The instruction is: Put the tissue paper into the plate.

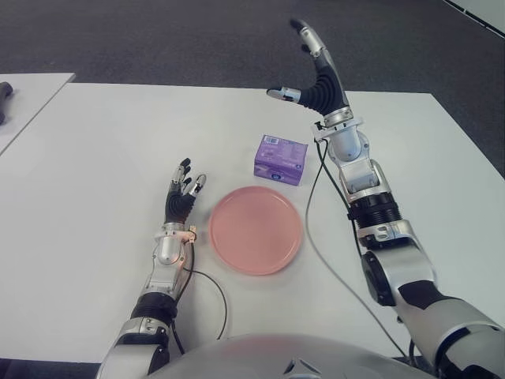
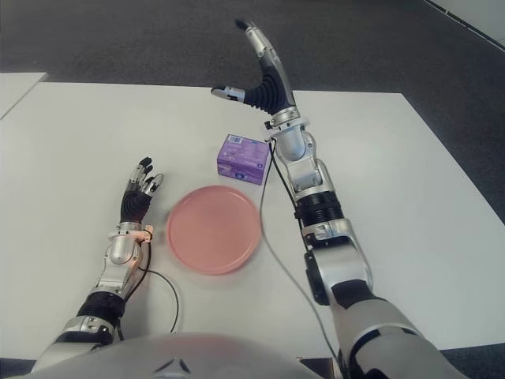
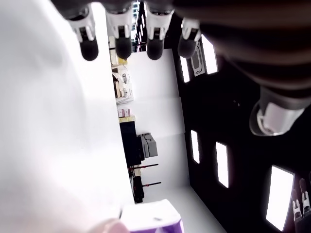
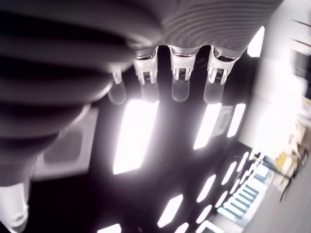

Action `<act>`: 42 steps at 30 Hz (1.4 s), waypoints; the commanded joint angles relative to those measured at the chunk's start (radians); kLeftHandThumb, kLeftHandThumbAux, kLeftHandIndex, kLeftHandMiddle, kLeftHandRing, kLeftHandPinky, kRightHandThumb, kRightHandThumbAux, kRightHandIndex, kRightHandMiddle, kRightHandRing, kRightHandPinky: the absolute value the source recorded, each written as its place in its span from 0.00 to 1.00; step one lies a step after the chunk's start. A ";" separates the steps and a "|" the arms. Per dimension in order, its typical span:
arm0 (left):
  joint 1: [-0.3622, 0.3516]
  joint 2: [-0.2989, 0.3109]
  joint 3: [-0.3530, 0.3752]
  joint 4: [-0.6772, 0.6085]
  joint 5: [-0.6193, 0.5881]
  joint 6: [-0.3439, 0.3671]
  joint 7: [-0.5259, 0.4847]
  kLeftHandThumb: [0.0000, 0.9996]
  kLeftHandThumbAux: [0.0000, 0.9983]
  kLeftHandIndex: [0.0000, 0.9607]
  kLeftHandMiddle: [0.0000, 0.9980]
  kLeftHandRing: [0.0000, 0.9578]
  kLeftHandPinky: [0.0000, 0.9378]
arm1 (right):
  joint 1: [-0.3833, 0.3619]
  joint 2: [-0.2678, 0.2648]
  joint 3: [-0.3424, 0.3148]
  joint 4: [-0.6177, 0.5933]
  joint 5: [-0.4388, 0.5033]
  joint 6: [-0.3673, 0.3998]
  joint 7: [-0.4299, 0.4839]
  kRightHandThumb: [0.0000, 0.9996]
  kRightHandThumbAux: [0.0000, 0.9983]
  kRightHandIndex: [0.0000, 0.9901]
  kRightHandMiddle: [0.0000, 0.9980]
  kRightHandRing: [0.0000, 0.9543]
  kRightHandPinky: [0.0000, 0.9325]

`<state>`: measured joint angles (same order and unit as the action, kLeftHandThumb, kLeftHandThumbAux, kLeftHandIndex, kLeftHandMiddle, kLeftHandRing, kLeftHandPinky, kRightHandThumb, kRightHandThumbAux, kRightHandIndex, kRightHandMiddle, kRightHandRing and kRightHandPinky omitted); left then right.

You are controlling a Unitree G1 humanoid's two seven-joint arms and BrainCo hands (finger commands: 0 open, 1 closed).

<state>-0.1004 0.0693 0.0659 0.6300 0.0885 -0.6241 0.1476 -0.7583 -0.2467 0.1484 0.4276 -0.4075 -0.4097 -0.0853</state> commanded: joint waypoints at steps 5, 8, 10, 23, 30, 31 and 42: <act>0.003 -0.007 -0.002 0.040 0.012 -0.013 0.019 0.00 0.42 0.00 0.00 0.00 0.00 | -0.062 -0.044 0.106 0.103 -0.110 -0.022 0.053 0.33 0.42 0.00 0.00 0.00 0.00; -0.002 -0.009 -0.002 0.044 0.010 -0.005 0.020 0.00 0.42 0.00 0.00 0.00 0.00 | -0.184 -0.002 0.204 0.453 -0.221 -0.044 -0.056 0.31 0.40 0.00 0.00 0.00 0.00; -0.005 -0.011 -0.002 0.047 0.009 -0.003 0.021 0.00 0.42 0.00 0.00 0.00 0.00 | -0.211 0.008 0.238 0.541 -0.255 -0.059 -0.097 0.30 0.39 0.00 0.00 0.00 0.00; -0.011 -0.010 -0.005 0.073 0.017 -0.031 0.029 0.00 0.40 0.00 0.00 0.00 0.00 | -0.209 -0.060 0.312 0.646 -0.300 -0.204 -0.176 0.25 0.34 0.00 0.00 0.00 0.00; -0.011 -0.012 -0.006 0.072 0.024 -0.018 0.042 0.00 0.41 0.00 0.00 0.00 0.00 | -0.224 -0.083 0.344 0.714 -0.324 -0.201 -0.186 0.23 0.32 0.00 0.00 0.00 0.00; -0.011 -0.012 -0.006 0.073 0.024 -0.018 0.043 0.00 0.41 0.00 0.00 0.00 0.00 | -0.226 -0.085 0.348 0.725 -0.326 -0.199 -0.188 0.23 0.32 0.00 0.00 0.00 0.00; -0.005 -0.019 -0.010 0.060 0.020 -0.016 0.044 0.00 0.41 0.00 0.00 0.00 0.00 | -0.230 -0.101 0.376 0.797 -0.335 -0.163 -0.205 0.22 0.30 0.00 0.00 0.00 0.00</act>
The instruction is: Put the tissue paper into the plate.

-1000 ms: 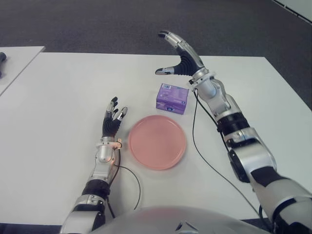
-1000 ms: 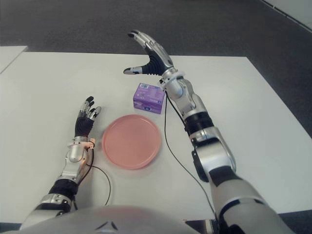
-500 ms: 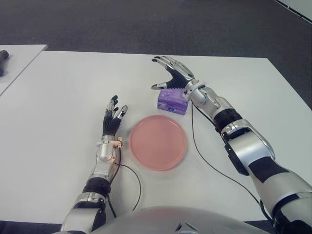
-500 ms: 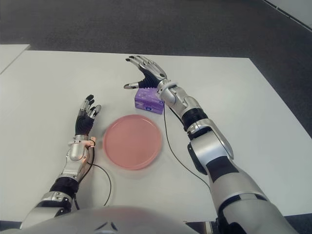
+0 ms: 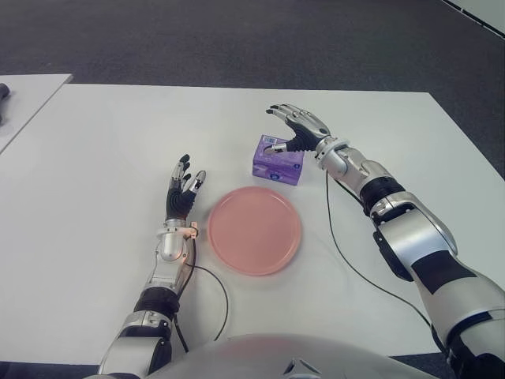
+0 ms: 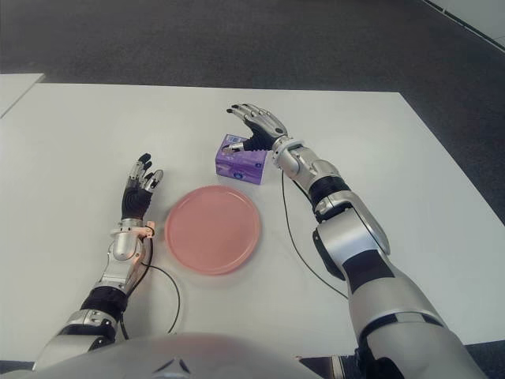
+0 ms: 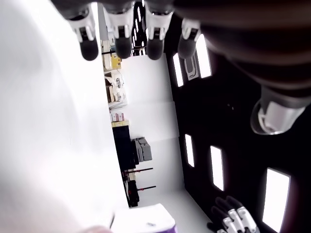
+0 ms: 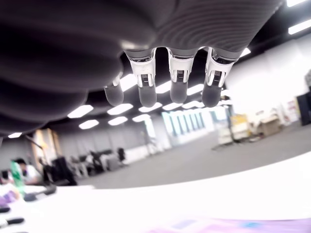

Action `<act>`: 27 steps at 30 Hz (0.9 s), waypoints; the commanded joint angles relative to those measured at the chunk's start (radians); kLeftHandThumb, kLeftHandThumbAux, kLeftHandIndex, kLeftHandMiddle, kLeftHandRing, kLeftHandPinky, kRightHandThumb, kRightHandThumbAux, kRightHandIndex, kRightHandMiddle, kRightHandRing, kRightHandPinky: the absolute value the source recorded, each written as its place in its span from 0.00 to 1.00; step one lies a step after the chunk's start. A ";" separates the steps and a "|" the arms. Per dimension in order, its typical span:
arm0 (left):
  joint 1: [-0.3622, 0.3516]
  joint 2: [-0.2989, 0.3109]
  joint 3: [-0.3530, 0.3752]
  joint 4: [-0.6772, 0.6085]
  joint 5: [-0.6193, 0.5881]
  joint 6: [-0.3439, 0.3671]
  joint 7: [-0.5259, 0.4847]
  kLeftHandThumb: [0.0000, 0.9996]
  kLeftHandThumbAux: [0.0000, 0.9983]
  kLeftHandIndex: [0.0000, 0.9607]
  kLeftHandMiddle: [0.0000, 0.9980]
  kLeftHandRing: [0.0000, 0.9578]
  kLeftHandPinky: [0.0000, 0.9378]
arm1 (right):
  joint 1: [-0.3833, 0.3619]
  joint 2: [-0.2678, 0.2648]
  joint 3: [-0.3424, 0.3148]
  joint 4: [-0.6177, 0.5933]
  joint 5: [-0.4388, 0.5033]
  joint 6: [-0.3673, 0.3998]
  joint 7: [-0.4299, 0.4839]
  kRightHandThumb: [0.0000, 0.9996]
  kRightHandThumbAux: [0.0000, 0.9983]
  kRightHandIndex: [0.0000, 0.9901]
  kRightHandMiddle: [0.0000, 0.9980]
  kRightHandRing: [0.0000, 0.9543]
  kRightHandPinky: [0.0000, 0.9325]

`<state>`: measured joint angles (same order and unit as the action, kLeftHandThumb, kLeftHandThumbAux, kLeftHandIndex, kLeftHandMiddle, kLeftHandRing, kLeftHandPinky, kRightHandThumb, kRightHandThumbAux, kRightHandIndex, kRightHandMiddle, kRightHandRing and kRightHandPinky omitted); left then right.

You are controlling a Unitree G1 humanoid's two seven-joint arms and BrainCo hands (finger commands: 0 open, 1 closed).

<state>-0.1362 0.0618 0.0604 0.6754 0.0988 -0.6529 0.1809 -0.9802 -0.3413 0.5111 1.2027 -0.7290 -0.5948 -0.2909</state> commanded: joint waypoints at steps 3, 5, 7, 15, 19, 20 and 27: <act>0.035 -0.013 -0.004 0.010 0.010 0.015 0.011 0.00 0.41 0.00 0.00 0.00 0.00 | -0.009 -0.011 0.014 0.026 -0.010 0.038 0.005 0.22 0.30 0.00 0.00 0.00 0.00; 0.037 -0.013 -0.004 0.009 0.009 0.016 0.011 0.00 0.41 0.00 0.00 0.00 0.00 | -0.009 -0.014 0.014 0.028 -0.007 0.053 0.008 0.21 0.30 0.00 0.00 0.00 0.00; 0.037 -0.013 -0.003 0.012 0.007 0.014 0.009 0.00 0.41 0.00 0.00 0.00 0.00 | -0.009 -0.016 0.013 0.029 -0.005 0.069 0.009 0.21 0.29 0.00 0.00 0.00 0.00; 0.035 -0.008 0.001 0.020 0.001 0.009 0.001 0.00 0.41 0.00 0.00 0.00 0.00 | 0.003 -0.025 0.006 0.032 0.006 0.107 -0.002 0.20 0.27 0.00 0.00 0.00 0.00; 0.034 -0.006 0.002 0.021 -0.005 0.007 -0.005 0.00 0.41 0.00 0.00 0.00 0.00 | 0.010 -0.034 -0.002 0.027 0.017 0.106 0.001 0.19 0.27 0.00 0.00 0.00 0.00; 0.034 -0.007 0.002 0.021 -0.005 0.006 -0.005 0.00 0.41 0.00 0.00 0.00 0.00 | 0.012 -0.036 -0.004 0.026 0.019 0.105 0.001 0.19 0.27 0.00 0.00 0.00 0.00; 0.037 -0.007 -0.002 0.013 0.004 0.013 0.003 0.00 0.42 0.00 0.00 0.00 0.00 | 0.024 -0.042 -0.014 0.015 0.025 0.102 0.012 0.19 0.27 0.00 0.00 0.00 0.00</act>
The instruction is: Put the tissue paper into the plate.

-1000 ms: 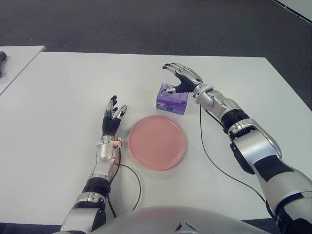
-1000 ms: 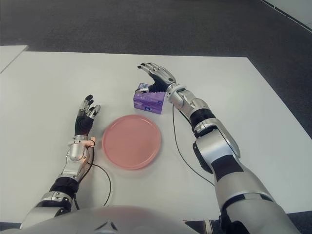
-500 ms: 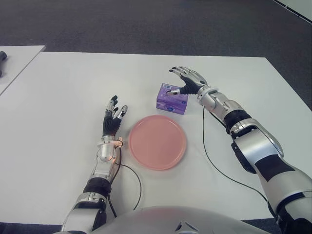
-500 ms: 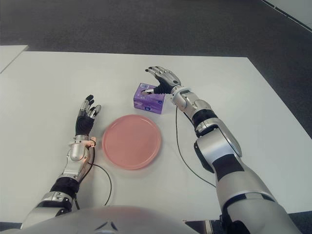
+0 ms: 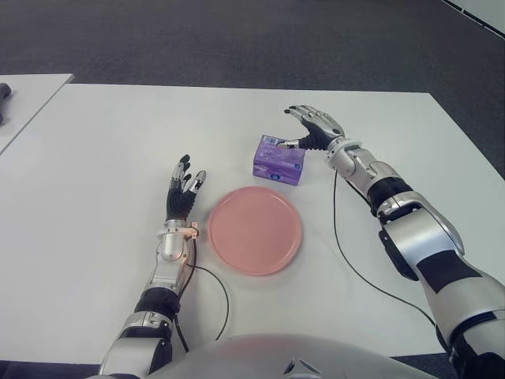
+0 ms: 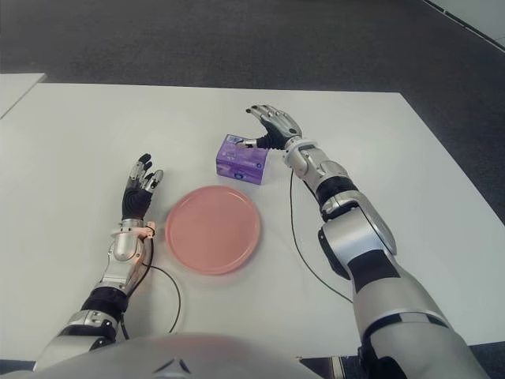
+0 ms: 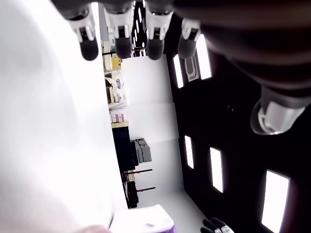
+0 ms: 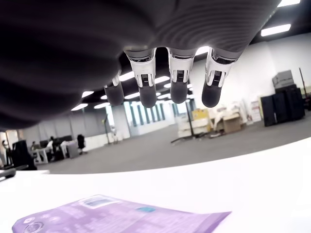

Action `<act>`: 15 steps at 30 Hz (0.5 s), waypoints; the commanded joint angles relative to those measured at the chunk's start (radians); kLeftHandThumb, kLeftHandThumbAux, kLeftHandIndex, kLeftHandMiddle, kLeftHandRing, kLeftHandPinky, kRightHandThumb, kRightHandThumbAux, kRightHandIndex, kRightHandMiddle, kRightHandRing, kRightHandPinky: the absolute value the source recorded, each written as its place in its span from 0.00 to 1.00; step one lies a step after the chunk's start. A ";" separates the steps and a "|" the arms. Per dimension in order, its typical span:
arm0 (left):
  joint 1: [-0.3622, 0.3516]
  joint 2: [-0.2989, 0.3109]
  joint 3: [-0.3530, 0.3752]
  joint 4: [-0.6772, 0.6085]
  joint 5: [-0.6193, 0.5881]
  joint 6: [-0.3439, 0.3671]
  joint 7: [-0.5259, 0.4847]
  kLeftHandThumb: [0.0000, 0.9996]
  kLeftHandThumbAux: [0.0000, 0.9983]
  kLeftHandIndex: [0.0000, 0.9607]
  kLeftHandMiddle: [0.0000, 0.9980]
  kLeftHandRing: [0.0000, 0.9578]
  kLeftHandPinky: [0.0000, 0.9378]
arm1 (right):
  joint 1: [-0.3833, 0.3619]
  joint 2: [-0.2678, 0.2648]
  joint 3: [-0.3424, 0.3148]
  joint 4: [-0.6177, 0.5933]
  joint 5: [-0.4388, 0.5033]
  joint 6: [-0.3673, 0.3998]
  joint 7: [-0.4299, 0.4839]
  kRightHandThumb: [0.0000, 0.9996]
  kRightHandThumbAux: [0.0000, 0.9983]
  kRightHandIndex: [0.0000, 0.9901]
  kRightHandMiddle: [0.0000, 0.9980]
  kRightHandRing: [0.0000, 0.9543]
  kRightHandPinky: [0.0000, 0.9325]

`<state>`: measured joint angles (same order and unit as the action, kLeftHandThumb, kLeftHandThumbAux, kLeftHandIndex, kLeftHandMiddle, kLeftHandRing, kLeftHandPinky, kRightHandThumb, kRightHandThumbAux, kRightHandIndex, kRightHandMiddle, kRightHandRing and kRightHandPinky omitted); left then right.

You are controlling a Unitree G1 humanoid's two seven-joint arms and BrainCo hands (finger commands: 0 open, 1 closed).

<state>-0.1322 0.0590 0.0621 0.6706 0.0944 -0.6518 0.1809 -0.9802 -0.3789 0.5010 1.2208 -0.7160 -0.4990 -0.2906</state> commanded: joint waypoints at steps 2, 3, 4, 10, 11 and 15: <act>0.033 -0.006 -0.004 0.017 0.009 0.015 0.004 0.00 0.42 0.00 0.00 0.00 0.00 | 0.029 -0.004 -0.004 -0.004 0.012 0.007 0.017 0.19 0.27 0.00 0.00 0.00 0.00; 0.033 -0.006 -0.004 0.016 0.009 0.015 0.004 0.00 0.42 0.00 0.00 0.00 0.00 | 0.030 -0.004 -0.004 -0.005 0.012 0.007 0.018 0.19 0.27 0.00 0.00 0.00 0.00; 0.033 -0.006 -0.004 0.017 0.008 0.016 0.005 0.00 0.42 0.00 0.00 0.00 0.00 | 0.032 -0.002 -0.004 -0.005 0.012 0.007 0.020 0.19 0.27 0.00 0.00 0.00 0.00; 0.028 -0.009 -0.003 0.022 0.009 0.020 0.008 0.00 0.41 0.00 0.00 0.00 0.00 | 0.043 0.012 0.006 0.000 0.007 0.006 0.025 0.20 0.28 0.00 0.00 0.00 0.00; 0.028 -0.009 -0.003 0.022 0.008 0.020 0.008 0.00 0.41 0.00 0.00 0.00 0.00 | 0.043 0.013 0.007 -0.001 0.007 0.005 0.026 0.20 0.28 0.00 0.00 0.00 0.00; 0.030 -0.011 -0.004 0.019 0.012 0.021 0.012 0.00 0.41 0.00 0.00 0.00 0.00 | 0.048 0.018 0.011 -0.001 0.004 0.001 0.026 0.21 0.28 0.00 0.00 0.00 0.00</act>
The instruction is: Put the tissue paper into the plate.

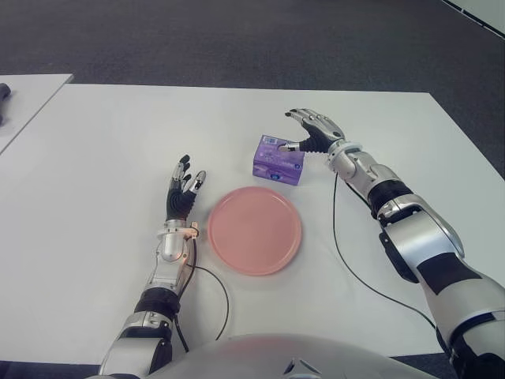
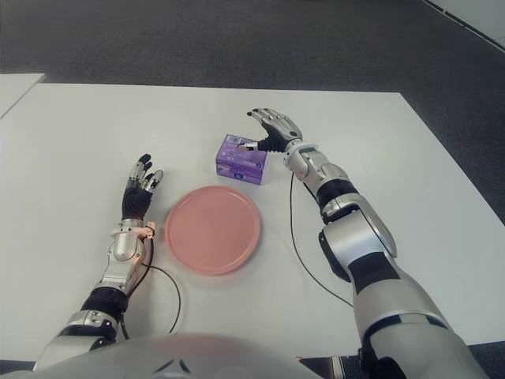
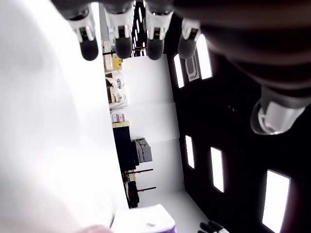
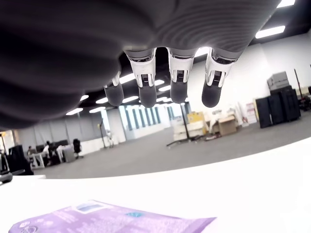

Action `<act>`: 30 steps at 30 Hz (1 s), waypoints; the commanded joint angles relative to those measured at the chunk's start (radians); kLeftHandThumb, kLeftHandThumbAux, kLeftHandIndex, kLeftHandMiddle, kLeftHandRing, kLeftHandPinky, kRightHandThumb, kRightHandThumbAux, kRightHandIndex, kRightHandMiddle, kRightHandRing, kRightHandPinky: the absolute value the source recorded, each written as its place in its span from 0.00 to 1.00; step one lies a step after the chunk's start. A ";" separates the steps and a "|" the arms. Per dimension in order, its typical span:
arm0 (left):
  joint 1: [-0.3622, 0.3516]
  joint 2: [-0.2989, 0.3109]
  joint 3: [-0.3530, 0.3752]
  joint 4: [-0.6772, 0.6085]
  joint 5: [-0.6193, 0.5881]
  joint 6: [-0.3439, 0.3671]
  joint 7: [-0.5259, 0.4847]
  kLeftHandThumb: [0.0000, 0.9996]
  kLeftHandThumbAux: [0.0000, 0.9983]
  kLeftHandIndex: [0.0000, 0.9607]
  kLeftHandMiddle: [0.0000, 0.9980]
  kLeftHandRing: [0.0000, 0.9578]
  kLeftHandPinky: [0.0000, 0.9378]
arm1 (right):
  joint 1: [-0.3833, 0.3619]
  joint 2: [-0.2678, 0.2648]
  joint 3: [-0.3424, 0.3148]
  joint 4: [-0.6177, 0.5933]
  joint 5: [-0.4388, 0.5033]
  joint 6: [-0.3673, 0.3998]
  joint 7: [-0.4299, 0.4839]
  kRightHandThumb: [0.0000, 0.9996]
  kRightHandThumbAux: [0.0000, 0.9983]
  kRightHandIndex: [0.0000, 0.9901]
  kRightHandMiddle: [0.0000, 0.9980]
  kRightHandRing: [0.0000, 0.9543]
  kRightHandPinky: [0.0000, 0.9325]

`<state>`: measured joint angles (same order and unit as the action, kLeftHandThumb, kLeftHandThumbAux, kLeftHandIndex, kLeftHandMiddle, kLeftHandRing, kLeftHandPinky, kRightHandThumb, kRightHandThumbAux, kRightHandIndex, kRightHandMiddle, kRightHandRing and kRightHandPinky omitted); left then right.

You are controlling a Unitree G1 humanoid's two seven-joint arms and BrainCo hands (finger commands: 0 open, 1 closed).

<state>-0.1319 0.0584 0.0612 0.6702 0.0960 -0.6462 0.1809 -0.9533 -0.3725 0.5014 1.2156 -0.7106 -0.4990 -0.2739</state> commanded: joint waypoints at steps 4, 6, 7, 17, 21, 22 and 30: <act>0.030 -0.012 -0.004 0.019 0.016 0.013 0.020 0.00 0.41 0.00 0.00 0.00 0.00 | 0.029 0.035 0.027 0.012 -0.014 0.007 0.000 0.21 0.28 0.00 0.00 0.00 0.00; 0.031 -0.013 -0.004 0.018 0.019 0.013 0.025 0.00 0.40 0.00 0.00 0.00 0.00 | 0.033 0.047 0.039 0.020 -0.024 0.012 -0.009 0.21 0.28 0.00 0.00 0.00 0.00; 0.031 -0.014 -0.004 0.018 0.020 0.013 0.027 0.00 0.40 0.00 0.00 0.00 0.00 | 0.035 0.051 0.044 0.023 -0.027 0.014 -0.012 0.21 0.28 0.00 0.00 0.00 0.00; 0.031 -0.014 -0.008 0.017 0.019 0.027 0.024 0.00 0.40 0.00 0.00 0.00 0.00 | 0.041 0.064 0.087 0.036 -0.051 0.000 -0.028 0.20 0.29 0.00 0.00 0.00 0.00; 0.028 -0.016 -0.007 0.020 0.016 0.031 0.023 0.00 0.40 0.00 0.00 0.00 0.00 | 0.044 0.070 0.103 0.038 -0.061 -0.007 -0.038 0.19 0.30 0.00 0.00 0.00 0.00; 0.028 -0.016 -0.007 0.021 0.015 0.030 0.022 0.00 0.40 0.00 0.00 0.00 0.00 | 0.044 0.072 0.107 0.039 -0.063 -0.008 -0.040 0.19 0.30 0.00 0.00 0.00 0.00; 0.024 -0.019 -0.007 0.023 0.013 0.020 0.022 0.00 0.41 0.00 0.00 0.00 0.00 | 0.049 0.090 0.139 0.046 -0.079 -0.008 -0.056 0.18 0.31 0.00 0.00 0.00 0.00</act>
<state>-0.1327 0.0491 0.0594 0.6692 0.0993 -0.6313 0.1941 -0.9264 -0.2977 0.6215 1.2501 -0.7696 -0.4969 -0.3255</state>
